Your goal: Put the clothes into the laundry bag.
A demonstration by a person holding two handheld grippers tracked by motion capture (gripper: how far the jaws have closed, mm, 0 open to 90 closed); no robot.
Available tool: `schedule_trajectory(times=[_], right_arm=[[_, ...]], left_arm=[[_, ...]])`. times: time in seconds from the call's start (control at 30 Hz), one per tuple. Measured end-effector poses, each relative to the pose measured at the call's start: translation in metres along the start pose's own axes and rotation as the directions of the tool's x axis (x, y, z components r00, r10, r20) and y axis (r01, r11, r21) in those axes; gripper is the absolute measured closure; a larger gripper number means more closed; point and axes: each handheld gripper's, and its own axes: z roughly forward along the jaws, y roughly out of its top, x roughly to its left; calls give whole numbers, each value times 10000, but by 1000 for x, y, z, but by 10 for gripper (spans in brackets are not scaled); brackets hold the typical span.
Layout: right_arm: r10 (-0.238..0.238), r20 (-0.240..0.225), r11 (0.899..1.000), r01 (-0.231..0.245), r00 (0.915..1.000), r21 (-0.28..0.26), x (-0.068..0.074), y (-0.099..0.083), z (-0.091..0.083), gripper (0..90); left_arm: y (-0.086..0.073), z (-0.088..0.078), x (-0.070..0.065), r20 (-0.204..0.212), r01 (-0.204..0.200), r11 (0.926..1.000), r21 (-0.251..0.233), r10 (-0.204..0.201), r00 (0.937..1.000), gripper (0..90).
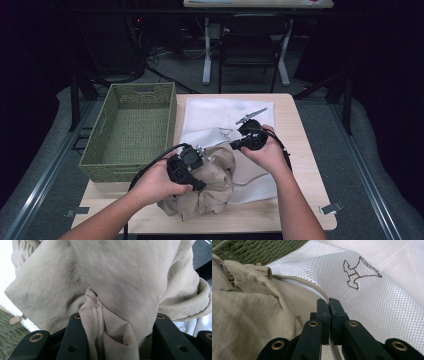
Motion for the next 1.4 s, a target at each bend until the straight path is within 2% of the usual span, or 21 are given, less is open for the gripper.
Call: schedule_trajectory(times=[0.17,0.33,0.57,0.63,0.93,1.07,1.4], right_arm=[[-51,22,10000,51,10000,-49,2,0,1,880],[-155,59,9998,156,9999,-151,4,0,0,880],[-209,58,9996,210,9998,-211,5,-1,0,879],[-187,36,9996,188,9998,-224,6,-1,0,880],[-265,18,9993,265,9996,-250,8,-1,-1,879],[-339,-2,9989,339,9994,-309,9,-1,-3,879],[-402,-30,9987,401,9992,-303,11,-3,-4,879]], left_arm=[[5,6,-4,-27,-177,9998,55,177,9998,659],[11,12,-6,-41,-309,9994,-158,308,9995,659],[16,23,-7,-84,-387,9990,-223,386,9992,659],[16,26,-7,-101,-433,9990,-100,432,9990,659],[18,40,-1,105,-179,9996,-223,181,9998,659],[21,47,2,95,-168,9995,-259,171,9998,659],[26,55,9,91,202,9992,-337,-199,9998,659]])
